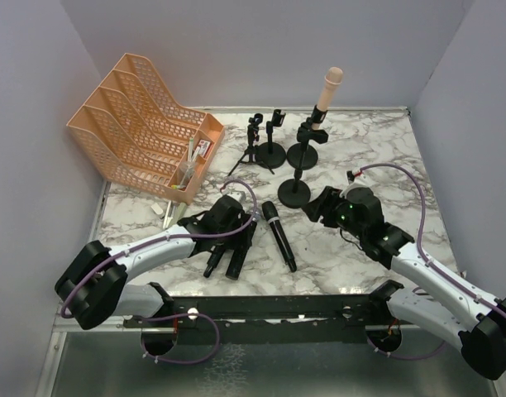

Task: Attach the microphones to the stand

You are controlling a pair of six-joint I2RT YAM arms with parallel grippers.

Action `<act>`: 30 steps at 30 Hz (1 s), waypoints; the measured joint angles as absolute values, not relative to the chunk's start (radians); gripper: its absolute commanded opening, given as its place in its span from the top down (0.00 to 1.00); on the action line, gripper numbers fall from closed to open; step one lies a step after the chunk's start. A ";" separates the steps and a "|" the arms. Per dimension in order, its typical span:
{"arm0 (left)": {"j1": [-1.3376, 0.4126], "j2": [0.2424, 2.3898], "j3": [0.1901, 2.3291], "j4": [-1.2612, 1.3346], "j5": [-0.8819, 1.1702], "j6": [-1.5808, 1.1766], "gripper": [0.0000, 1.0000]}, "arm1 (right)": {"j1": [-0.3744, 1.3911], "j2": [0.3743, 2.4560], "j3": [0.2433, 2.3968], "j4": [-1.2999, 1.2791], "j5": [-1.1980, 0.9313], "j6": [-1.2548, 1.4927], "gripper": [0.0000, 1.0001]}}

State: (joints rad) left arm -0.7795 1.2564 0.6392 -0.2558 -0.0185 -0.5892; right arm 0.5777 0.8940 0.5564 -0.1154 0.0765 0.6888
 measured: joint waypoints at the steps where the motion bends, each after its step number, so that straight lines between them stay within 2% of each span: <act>1: -0.782 1.273 0.639 -0.265 -0.024 -0.593 0.41 | 0.578 0.894 0.556 -0.120 0.076 0.694 0.37; 4: -0.789 1.316 0.639 -0.276 -0.028 -0.600 0.49 | 0.578 0.894 0.556 -0.130 0.076 0.707 0.37; 9: -0.799 1.369 0.638 -0.253 -0.019 -0.607 0.68 | 0.578 0.894 0.556 -0.139 0.076 0.725 0.37; 11: -0.800 1.373 0.638 -0.243 -0.015 -0.605 0.79 | 0.578 0.892 0.556 -0.142 0.076 0.738 0.37; 13: -0.801 1.375 0.639 -0.237 -0.012 -0.603 0.99 | 0.578 0.890 0.556 -0.146 0.076 0.755 0.37; 20: -0.801 1.383 0.665 -0.261 -0.004 -0.567 1.00 | 0.578 0.884 0.556 -0.151 0.036 0.785 0.34; 22: -0.801 1.369 0.682 -0.278 0.010 -0.561 1.00 | 0.578 0.884 0.556 -0.149 -0.008 0.782 0.29; 30: -0.801 1.171 0.762 -0.248 0.112 -0.545 1.00 | 0.578 0.902 0.548 0.029 -0.247 0.794 0.26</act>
